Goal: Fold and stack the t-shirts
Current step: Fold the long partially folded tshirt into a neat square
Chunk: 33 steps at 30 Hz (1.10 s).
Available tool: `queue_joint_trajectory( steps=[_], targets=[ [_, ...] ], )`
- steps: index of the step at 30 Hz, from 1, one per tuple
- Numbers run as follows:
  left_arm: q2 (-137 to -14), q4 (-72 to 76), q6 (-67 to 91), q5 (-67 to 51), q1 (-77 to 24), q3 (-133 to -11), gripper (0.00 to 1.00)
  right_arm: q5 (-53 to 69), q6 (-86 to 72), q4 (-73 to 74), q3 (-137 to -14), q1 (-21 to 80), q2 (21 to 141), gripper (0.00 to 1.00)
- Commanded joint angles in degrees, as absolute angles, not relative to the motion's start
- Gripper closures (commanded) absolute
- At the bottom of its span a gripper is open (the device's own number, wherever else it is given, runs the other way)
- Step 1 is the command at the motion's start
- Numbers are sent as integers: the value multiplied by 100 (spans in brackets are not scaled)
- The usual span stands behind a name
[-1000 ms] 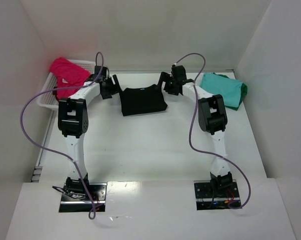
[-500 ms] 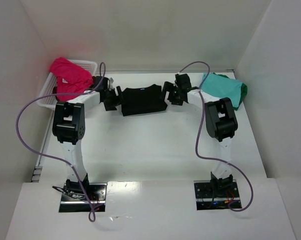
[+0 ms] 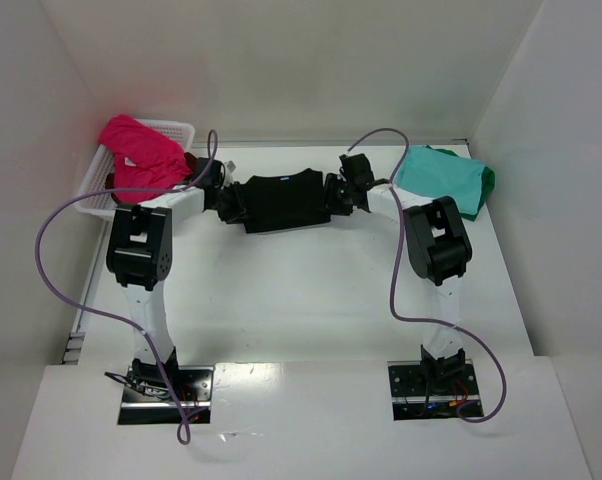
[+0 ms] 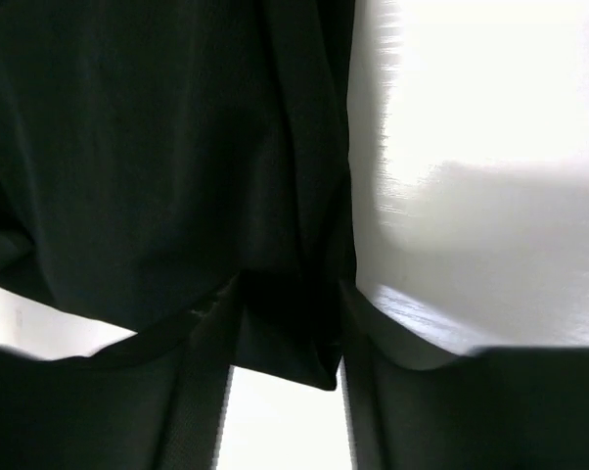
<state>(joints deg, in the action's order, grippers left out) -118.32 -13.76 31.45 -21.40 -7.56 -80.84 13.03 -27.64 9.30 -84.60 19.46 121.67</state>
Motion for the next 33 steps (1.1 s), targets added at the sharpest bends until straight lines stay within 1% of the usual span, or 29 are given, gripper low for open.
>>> queue_joint_trajectory(
  steps=[1,2,3,4,6,8,9,13,18,24,29,33],
  targets=[
    [-11900,-1383,2997,-2320,-791,-8042,74,1418,-2760,738,-8531,1969,12164,59],
    [-11900,-1443,2997,-2320,-791,-8042,78,1424,-2760,738,-8525,2015,12164,66],
    [-11900,-1450,2997,-2320,-837,-8042,81,1424,-2760,738,-8456,2021,12164,69],
    [-11900,-1535,2997,-2320,-844,-8042,87,1424,-2760,738,-8339,2021,12103,73],
    [-11786,-1724,2936,-2320,-844,-8042,93,1424,-2760,784,-8100,2021,11942,82],
    [-11672,-1800,2936,-2320,-844,-7866,99,1424,-2805,791,-7897,2021,11797,88],
    [-11542,-1810,2936,-2320,-844,-7788,100,1424,-2812,791,-7695,2021,11643,92],
    [-11216,-2009,2891,-2268,-844,-7488,100,1424,-2917,791,-7102,2021,11174,98],
    [-10645,-2338,2883,-2268,-984,-6979,100,1365,-3129,923,-6485,2276,10513,98],
    [-9734,-2825,3058,-2268,-1484,-6239,100,1065,-3539,1387,-5910,2845,9737,99],
    [-9117,-3116,3262,-2226,-1670,-5633,100,1055,-3921,1626,-5311,3015,9215,99],
    [-8721,-3366,3388,-2215,-1793,-5449,100,1055,-4241,1817,-4854,3293,8678,98]
  ],
)
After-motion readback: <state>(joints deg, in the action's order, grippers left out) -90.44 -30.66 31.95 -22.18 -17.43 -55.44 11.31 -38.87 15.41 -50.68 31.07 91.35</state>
